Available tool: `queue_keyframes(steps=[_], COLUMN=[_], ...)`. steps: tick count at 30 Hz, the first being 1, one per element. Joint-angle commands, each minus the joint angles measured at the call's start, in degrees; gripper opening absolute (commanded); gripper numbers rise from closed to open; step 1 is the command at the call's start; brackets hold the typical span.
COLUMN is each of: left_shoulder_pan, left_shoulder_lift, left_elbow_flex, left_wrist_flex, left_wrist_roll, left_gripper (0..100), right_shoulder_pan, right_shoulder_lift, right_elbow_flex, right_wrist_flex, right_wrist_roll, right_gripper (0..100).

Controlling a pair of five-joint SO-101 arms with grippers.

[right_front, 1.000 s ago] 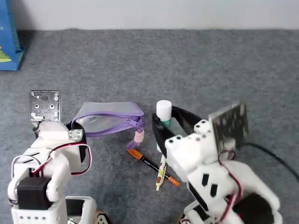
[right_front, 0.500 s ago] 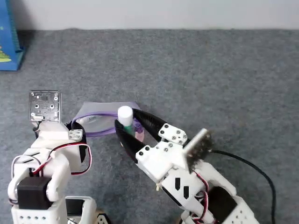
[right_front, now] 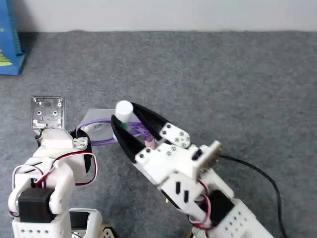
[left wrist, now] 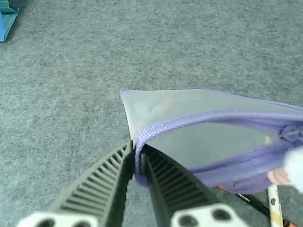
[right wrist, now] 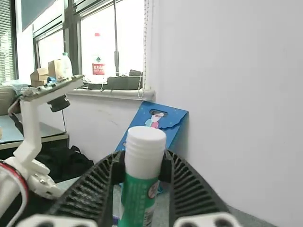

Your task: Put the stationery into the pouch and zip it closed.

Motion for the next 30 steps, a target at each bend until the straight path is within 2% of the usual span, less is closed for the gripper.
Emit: queue_keyframes(steps=[1,7,12,14,18,27,30], left_shoulder_pan=[0.1,0.1,0.0,0.0,-0.1,-0.1,-0.1], left_shoulder_lift=[0.1,0.1,0.1,0.1,0.1,0.1,0.1], left_elbow_flex=[-1.6,-1.6,-1.6,-1.6,-1.6,-1.6,-1.6], left_wrist_flex=[-1.7,-1.6,-1.5,-1.5,-1.4,-1.4,-1.4], left_wrist_roll=[0.6,0.6,0.6,0.6,0.6,0.6,0.6], left_gripper=[1,1,1,1,1,1,1], right_shoulder_pan=[0.2,3.9,5.4,4.7,0.6,-0.1,2.5], right_shoulder_lift=[7.6,18.5,22.2,20.5,14.8,-3.0,-10.0], right_elbow_flex=[-0.7,-0.5,0.7,1.8,1.8,1.8,1.8], right_wrist_flex=[-6.6,-12.6,-12.6,-12.3,-4.4,10.0,18.6], right_wrist_roll=[0.5,0.5,0.5,0.6,1.1,2.1,1.8], right_gripper=[0.8,0.8,1.7,6.2,21.4,13.7,13.7])
